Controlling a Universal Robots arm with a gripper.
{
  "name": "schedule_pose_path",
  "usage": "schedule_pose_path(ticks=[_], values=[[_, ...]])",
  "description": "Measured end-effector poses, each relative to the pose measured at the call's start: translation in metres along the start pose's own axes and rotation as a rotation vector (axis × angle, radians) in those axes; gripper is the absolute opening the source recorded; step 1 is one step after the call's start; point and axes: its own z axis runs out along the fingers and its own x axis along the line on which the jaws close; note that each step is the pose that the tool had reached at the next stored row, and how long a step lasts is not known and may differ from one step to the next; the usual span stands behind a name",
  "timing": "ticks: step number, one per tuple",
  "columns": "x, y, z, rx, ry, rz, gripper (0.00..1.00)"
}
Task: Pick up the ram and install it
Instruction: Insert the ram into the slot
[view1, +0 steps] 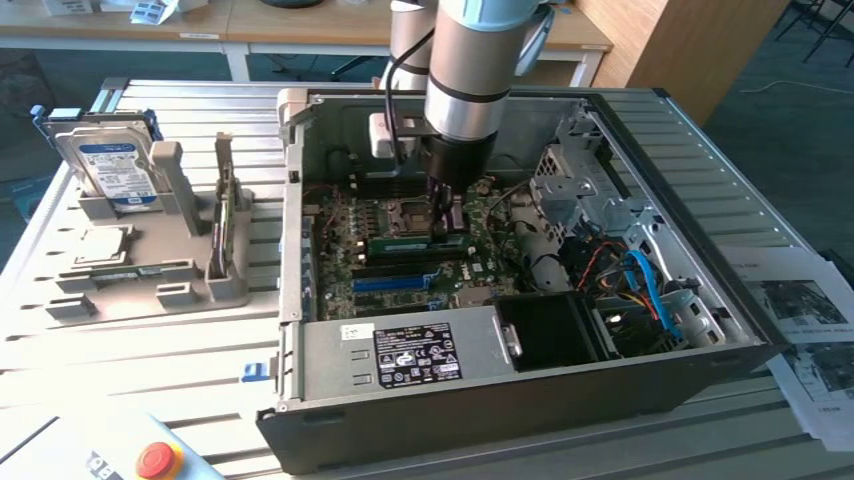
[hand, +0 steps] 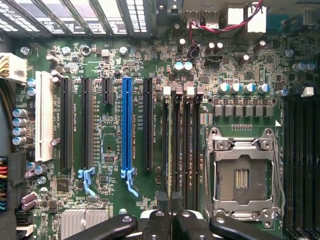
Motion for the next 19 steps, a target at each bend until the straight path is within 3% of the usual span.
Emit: schedule_pose_path(ticks=[5, 10, 19], values=[[0.0000, -0.0001, 0.0002, 0.0089, -0.0002, 0.000, 0.12], [0.0000, 0.0019, 0.0001, 0.0102, 0.0001, 0.000, 0.12], [0.0001, 0.0036, 0.0003, 0.0190, -0.0004, 0.000, 0.12]])
